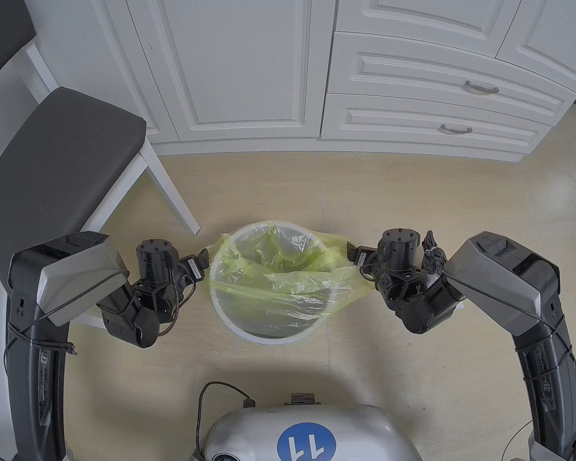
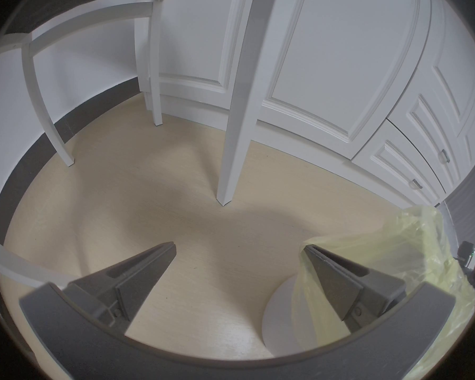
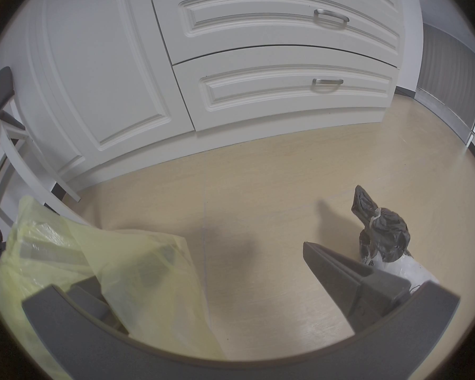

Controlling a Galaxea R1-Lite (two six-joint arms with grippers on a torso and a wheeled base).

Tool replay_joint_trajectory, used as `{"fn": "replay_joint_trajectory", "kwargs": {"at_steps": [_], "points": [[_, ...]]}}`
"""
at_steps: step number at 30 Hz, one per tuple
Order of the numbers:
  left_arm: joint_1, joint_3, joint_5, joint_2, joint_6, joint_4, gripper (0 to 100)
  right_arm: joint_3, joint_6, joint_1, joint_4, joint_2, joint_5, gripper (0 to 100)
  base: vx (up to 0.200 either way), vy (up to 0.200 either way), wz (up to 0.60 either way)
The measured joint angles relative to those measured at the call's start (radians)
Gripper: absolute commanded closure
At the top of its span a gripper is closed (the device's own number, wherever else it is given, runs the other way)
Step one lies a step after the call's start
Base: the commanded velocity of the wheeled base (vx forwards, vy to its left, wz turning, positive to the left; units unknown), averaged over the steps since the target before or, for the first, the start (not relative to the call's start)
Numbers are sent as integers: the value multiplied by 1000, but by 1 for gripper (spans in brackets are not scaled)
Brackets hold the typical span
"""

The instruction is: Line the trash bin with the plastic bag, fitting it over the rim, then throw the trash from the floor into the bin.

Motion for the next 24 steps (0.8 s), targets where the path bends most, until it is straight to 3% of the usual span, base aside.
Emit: {"fn": "replay_joint_trajectory", "kwargs": {"at_steps": [7,15,24], "points": [[4,86,-56,-96,6,23,0,80,-1,-5,0,-88,17,0,0,0,0],[3,203,-158,-224,11,27,0,259,-22,-11,38,-261,131,0,0,0,0],[-2,231,-164,-276,17,27,0,351,-27,5,91,-374,183,0,0,0,0]]}}
